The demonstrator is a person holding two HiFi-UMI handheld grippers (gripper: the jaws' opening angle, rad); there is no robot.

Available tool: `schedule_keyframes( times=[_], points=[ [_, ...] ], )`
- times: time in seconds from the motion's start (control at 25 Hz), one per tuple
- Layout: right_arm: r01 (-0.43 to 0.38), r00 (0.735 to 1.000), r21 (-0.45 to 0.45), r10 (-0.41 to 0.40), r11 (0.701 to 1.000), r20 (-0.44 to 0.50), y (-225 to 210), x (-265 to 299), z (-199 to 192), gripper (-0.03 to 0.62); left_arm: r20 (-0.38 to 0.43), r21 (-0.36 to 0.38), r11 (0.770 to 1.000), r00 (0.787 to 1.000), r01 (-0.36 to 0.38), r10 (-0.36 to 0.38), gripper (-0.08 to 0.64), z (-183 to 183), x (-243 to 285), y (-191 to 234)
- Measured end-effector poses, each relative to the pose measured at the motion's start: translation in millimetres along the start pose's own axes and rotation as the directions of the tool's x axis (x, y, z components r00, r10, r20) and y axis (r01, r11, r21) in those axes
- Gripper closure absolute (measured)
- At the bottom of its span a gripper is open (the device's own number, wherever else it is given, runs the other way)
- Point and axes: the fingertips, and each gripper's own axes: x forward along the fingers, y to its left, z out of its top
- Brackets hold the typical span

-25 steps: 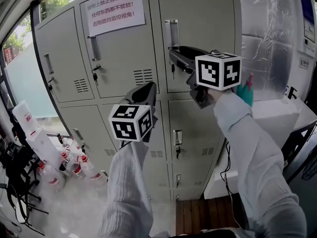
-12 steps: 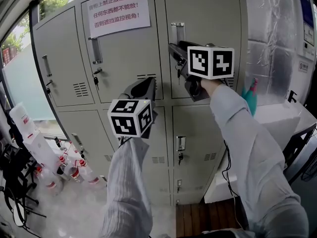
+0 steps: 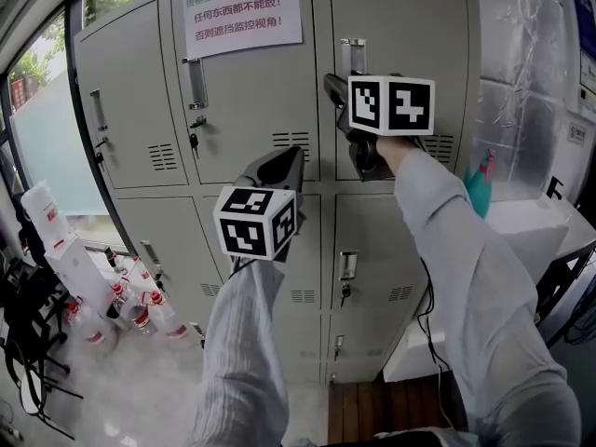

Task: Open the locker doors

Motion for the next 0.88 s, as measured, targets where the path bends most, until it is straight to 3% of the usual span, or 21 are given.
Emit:
schedule_keyframes(
  times=[0.52, 0.88],
  points=[
    [-0.005, 1.000, -0.009, 0.005, 1.000, 0.017, 15, -33, 12, 0.445, -0.009, -0.023, 1.000, 1.000, 0.005, -0.005, 0.551, -4, -10, -5],
    [0.018, 0.999, -0.022, -0.017, 1.000, 0.052, 20, -76, 24, 0.483, 0.014, -0.032, 0.999, 1.000, 0.029, -0.028, 0.551, 5, -23, -28]
  ],
)
